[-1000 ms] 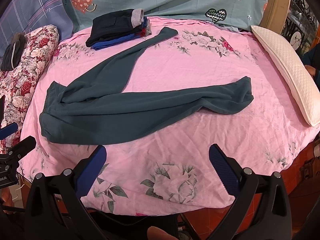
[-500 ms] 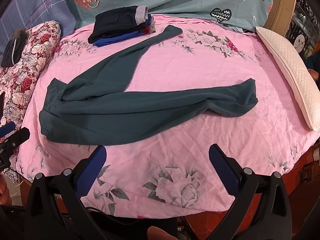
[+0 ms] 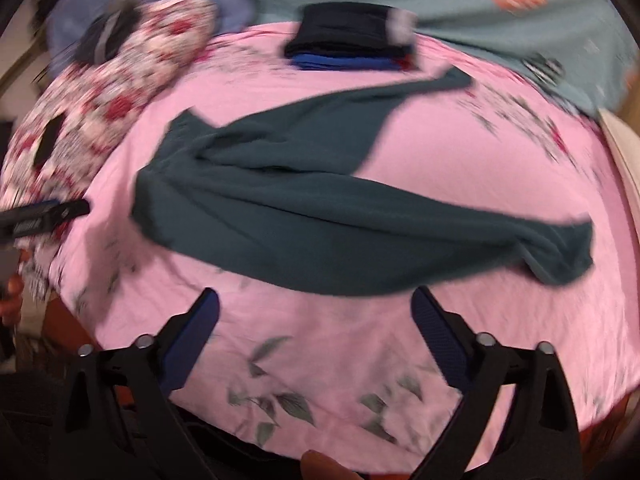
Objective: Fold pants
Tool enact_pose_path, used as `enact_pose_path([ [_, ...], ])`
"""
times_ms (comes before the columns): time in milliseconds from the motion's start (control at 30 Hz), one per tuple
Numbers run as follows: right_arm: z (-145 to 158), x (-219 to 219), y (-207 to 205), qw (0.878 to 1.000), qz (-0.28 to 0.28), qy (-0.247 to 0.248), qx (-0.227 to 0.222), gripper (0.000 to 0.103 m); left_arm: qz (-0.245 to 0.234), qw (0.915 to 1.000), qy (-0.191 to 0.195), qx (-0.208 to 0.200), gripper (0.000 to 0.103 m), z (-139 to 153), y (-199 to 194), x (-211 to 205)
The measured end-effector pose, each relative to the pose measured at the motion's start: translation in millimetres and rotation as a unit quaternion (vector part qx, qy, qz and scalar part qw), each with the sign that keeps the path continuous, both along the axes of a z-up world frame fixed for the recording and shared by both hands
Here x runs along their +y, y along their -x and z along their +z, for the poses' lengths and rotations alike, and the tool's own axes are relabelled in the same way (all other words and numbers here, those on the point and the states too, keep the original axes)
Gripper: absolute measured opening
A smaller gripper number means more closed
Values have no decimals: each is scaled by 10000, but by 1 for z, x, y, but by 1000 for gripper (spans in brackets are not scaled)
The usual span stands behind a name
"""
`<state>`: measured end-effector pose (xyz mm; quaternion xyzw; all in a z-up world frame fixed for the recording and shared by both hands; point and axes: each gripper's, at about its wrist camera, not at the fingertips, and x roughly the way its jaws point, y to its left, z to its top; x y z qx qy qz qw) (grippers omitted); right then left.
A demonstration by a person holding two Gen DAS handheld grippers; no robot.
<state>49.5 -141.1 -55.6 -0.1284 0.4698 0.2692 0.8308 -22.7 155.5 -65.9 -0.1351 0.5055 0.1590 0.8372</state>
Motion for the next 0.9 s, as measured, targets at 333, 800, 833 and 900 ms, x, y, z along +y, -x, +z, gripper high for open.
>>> enact_pose_path([
  [333, -59, 169, 15, 9647, 2555, 252, -586, 75, 439, 9988, -91, 175, 98, -10, 9, 37],
  [800, -43, 242, 11, 9522, 2959, -742, 148, 20, 1373, 9903, 53, 228, 99, -14, 29, 75],
  [833, -39, 226, -12, 9620, 2598, -814, 182, 35, 1331, 9909, 64, 179, 99, -13, 23, 72],
  [900, -29, 182, -69, 9823, 1673, -845, 59, 60, 1184, 9927, 137, 173, 99, -14, 7, 62],
])
